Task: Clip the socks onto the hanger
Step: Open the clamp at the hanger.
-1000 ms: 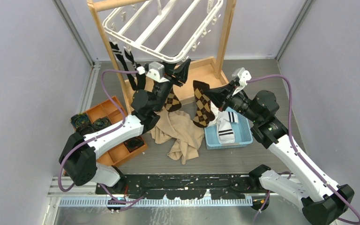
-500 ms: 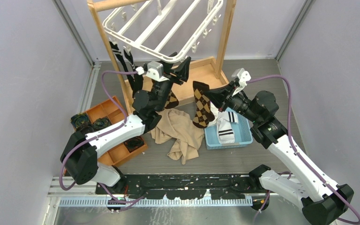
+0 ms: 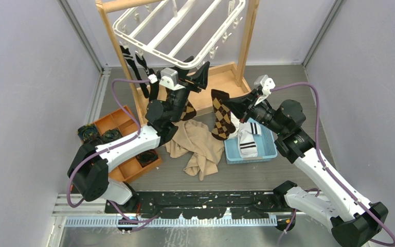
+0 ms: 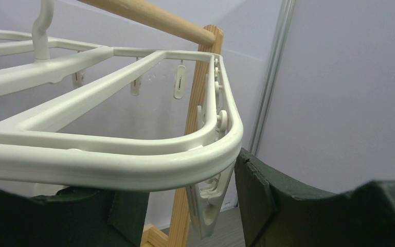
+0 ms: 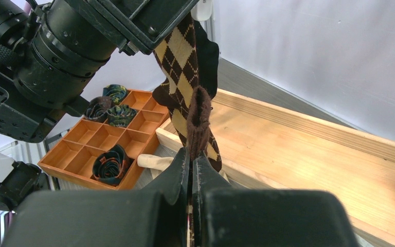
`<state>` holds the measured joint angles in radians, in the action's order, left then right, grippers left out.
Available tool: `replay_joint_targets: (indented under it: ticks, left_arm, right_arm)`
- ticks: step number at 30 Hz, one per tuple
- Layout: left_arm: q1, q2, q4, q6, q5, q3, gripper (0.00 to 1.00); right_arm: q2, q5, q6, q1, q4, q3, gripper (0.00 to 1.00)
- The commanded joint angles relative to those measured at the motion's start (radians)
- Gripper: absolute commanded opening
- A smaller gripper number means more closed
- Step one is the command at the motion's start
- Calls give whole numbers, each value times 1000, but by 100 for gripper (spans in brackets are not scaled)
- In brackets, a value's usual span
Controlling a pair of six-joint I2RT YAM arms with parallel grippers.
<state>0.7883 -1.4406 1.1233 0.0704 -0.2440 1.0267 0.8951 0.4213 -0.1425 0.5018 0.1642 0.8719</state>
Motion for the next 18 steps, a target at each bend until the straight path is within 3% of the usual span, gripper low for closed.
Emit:
replay_joint_targets:
  ticks: [1,18]
  left_arm:
    - [5,-2,94,-3,-28,50,57]
    - [5,-10,105,4,-47,68,49]
  right_arm:
    - [-4,10,-12,-6,52,4,1]
    - [-6,17,-15,-10,49,1,1]
